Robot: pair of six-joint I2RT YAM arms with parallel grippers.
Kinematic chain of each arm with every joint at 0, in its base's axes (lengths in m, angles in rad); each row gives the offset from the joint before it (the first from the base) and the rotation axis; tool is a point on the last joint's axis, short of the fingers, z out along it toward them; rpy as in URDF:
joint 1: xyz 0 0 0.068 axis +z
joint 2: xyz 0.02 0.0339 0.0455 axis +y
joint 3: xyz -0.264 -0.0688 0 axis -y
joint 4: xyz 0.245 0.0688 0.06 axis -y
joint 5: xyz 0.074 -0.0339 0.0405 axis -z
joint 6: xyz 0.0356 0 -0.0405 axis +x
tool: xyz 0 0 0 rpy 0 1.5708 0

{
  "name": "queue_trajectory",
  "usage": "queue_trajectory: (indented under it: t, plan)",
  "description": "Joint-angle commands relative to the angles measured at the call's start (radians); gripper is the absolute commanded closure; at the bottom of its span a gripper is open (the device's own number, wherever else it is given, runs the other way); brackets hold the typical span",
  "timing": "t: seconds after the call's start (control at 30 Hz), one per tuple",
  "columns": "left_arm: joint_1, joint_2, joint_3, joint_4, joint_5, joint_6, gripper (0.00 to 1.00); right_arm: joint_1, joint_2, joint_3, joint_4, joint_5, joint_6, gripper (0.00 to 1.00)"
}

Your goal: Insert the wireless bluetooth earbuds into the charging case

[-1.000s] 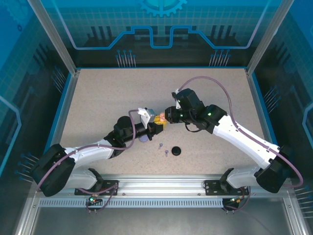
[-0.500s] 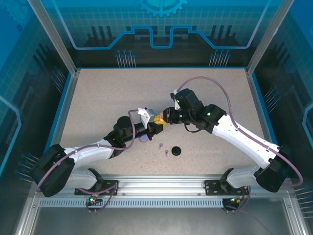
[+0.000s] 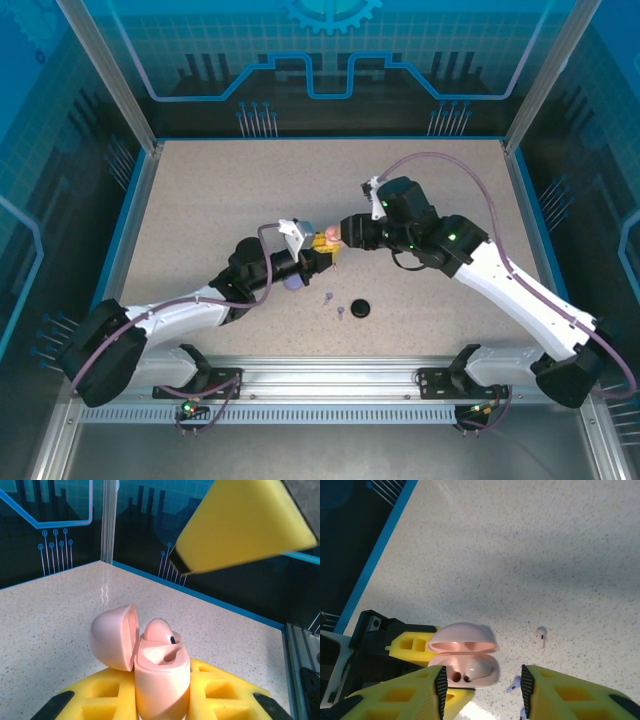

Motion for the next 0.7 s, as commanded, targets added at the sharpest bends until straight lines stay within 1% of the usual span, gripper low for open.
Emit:
queue_trajectory:
  t: [0.0,0.13,0.27,0.33,0.47,0.67]
  plan:
    - [-0.007,-0.048,-0.006,0.026,-0.008,0.014,0.96,-0.033,-0.055,-0.011,-0.023,0.007,-0.054,0.51]
    - [-0.007,-0.104,-0.018,-0.003,-0.040,0.025,0.96,-0.083,-0.108,-0.089,0.002,-0.013,-0.076,0.46]
    - [-0.006,-0.185,-0.026,-0.070,-0.074,0.041,0.96,-0.134,-0.097,-0.163,-0.006,-0.032,-0.063,0.47]
    - [-0.006,-0.229,-0.029,-0.102,-0.086,0.050,0.96,-0.139,-0.056,-0.181,-0.012,-0.035,-0.054,0.48]
    - [-0.006,-0.317,-0.035,-0.160,-0.108,0.066,0.96,-0.129,0.074,-0.181,-0.015,-0.040,-0.053,0.48]
    - [-0.007,-0.428,-0.038,-0.234,-0.122,0.080,0.96,-0.082,0.283,-0.109,-0.018,-0.019,-0.067,0.47]
